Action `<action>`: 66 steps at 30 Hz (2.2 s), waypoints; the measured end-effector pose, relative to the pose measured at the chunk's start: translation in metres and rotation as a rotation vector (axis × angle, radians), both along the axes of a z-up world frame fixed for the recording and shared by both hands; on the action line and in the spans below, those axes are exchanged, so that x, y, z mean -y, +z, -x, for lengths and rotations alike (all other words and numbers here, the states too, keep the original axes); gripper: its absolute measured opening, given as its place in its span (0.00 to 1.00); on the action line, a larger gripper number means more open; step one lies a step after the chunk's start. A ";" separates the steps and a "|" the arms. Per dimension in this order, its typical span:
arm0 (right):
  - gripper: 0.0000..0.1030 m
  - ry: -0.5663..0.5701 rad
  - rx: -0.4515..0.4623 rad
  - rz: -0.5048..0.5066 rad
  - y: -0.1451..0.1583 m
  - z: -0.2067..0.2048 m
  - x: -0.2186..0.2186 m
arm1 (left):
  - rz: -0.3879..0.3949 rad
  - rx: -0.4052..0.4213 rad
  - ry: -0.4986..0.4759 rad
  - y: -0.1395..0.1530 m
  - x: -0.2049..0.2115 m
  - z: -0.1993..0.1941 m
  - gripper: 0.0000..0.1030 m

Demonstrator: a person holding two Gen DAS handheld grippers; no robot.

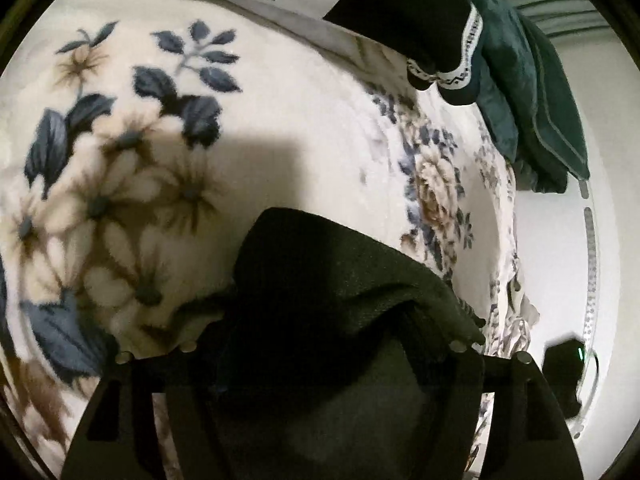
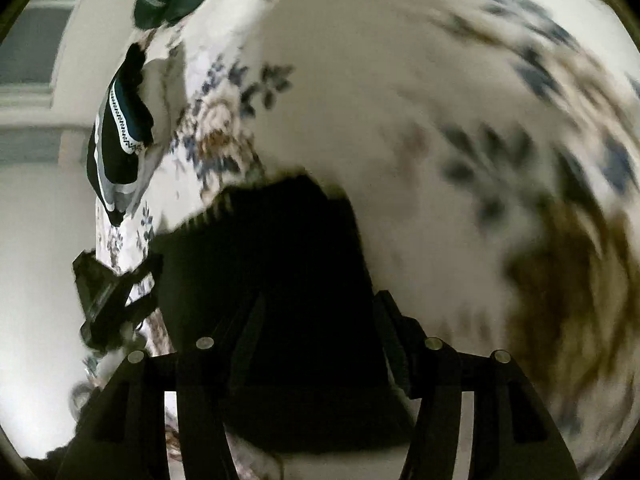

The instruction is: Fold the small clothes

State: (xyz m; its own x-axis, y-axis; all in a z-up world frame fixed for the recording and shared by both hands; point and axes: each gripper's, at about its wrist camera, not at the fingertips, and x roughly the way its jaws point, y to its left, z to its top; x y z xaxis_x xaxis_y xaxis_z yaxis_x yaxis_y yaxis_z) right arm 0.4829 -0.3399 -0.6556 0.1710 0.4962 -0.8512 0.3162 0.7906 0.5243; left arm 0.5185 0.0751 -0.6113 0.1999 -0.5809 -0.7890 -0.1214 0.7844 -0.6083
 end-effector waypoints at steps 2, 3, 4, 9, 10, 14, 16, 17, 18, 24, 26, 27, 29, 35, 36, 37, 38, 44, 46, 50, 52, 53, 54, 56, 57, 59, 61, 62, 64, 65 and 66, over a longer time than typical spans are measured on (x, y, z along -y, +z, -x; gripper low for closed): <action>0.57 0.072 0.004 0.010 -0.013 -0.023 -0.009 | 0.017 0.002 0.010 0.003 -0.005 0.005 0.67; 0.45 0.083 0.014 0.008 -0.016 -0.030 -0.012 | 0.021 0.006 0.016 0.006 -0.008 0.008 0.67; 0.06 0.079 0.034 0.008 -0.016 -0.032 -0.013 | 0.019 0.007 0.021 0.007 -0.009 0.009 0.67; 0.05 -0.088 0.106 -0.002 0.006 -0.042 -0.002 | 0.069 0.035 0.068 0.016 -0.024 0.008 0.66; 0.05 -0.101 0.116 0.006 0.011 -0.043 -0.002 | 0.073 0.030 0.080 0.014 -0.025 0.006 0.66; 0.05 -0.096 0.087 0.025 0.008 -0.054 -0.003 | 0.121 0.016 0.104 0.000 -0.020 -0.007 0.50; 0.05 -0.117 0.065 0.029 0.004 -0.057 0.001 | 0.084 0.030 0.079 -0.001 -0.013 -0.012 0.18; 0.05 -0.146 0.062 0.019 0.005 -0.059 0.006 | 0.084 0.054 0.085 0.004 -0.014 -0.013 0.16; 0.05 -0.153 0.058 0.032 0.006 -0.061 0.007 | 0.074 0.083 0.099 0.010 -0.016 -0.013 0.15; 0.07 -0.110 -0.102 -0.014 -0.038 -0.072 0.004 | 0.194 -0.030 0.226 -0.020 -0.037 -0.018 0.20; 0.23 -0.129 -0.139 -0.041 -0.034 -0.058 0.014 | 0.184 -0.027 0.210 -0.008 -0.038 -0.016 0.33; 0.39 -0.132 -0.147 -0.056 -0.030 -0.049 0.018 | 0.156 -0.018 0.180 0.002 -0.039 -0.013 0.48; 0.50 -0.153 -0.156 -0.107 -0.019 -0.023 0.025 | 0.087 -0.005 0.138 0.018 -0.041 0.000 0.62; 0.51 -0.181 -0.317 -0.189 -0.027 0.067 0.020 | -0.265 0.005 0.043 0.035 -0.064 0.081 0.62; 0.51 -0.181 -0.329 -0.210 -0.034 0.076 0.014 | -0.302 -0.015 0.025 0.029 -0.066 0.095 0.62; 0.51 -0.178 -0.332 -0.199 -0.038 0.082 0.009 | -0.344 -0.044 0.010 0.021 -0.068 0.106 0.62; 0.51 -0.180 -0.320 -0.181 -0.040 0.087 0.005 | -0.366 -0.074 -0.003 0.010 -0.069 0.117 0.62; 0.09 -0.280 -0.198 -0.093 0.001 0.116 0.003 | -0.371 -0.083 -0.031 -0.009 -0.057 0.122 0.89; 0.08 -0.301 -0.201 -0.065 0.014 0.127 0.008 | -0.359 -0.108 -0.045 -0.015 -0.051 0.114 1.00; 0.08 -0.280 -0.290 -0.039 -0.006 0.146 0.014 | -0.384 -0.145 -0.055 -0.018 -0.045 0.108 1.00; 0.08 -0.264 -0.329 -0.051 -0.022 0.147 0.012 | -0.388 -0.152 -0.056 -0.019 -0.043 0.105 1.00; 0.08 -0.252 -0.350 -0.063 -0.030 0.147 0.014 | -0.388 -0.160 -0.061 -0.018 -0.040 0.102 1.00; 0.10 -0.256 -0.350 -0.074 -0.031 0.147 0.019 | -0.387 -0.175 -0.066 -0.017 -0.037 0.098 1.00; 0.19 -0.252 -0.335 -0.049 -0.026 0.143 0.028 | -0.384 -0.184 -0.059 -0.009 -0.035 0.089 1.00; 0.33 -0.259 -0.288 -0.039 -0.018 0.137 0.036 | -0.381 -0.164 -0.049 -0.003 -0.039 0.082 1.00; 0.52 -0.264 -0.207 -0.076 -0.010 0.124 0.046 | -0.358 -0.103 -0.026 0.015 -0.037 0.073 1.00; 0.54 -0.245 -0.145 -0.094 -0.009 0.105 0.051 | -0.301 -0.047 -0.005 0.028 -0.033 0.058 1.00; 0.54 -0.223 -0.108 -0.113 -0.012 0.090 0.051 | -0.266 -0.031 -0.002 0.030 -0.028 0.048 1.00; 0.55 -0.189 -0.057 -0.156 -0.024 0.058 0.048 | -0.202 -0.029 -0.010 0.024 -0.015 0.025 1.00; 0.55 -0.174 -0.051 -0.177 -0.033 0.046 0.046 | -0.164 -0.030 -0.014 0.018 -0.007 0.013 1.00; 0.55 -0.171 -0.047 -0.201 -0.046 0.031 0.045 | -0.131 -0.031 -0.015 0.009 0.000 0.000 1.00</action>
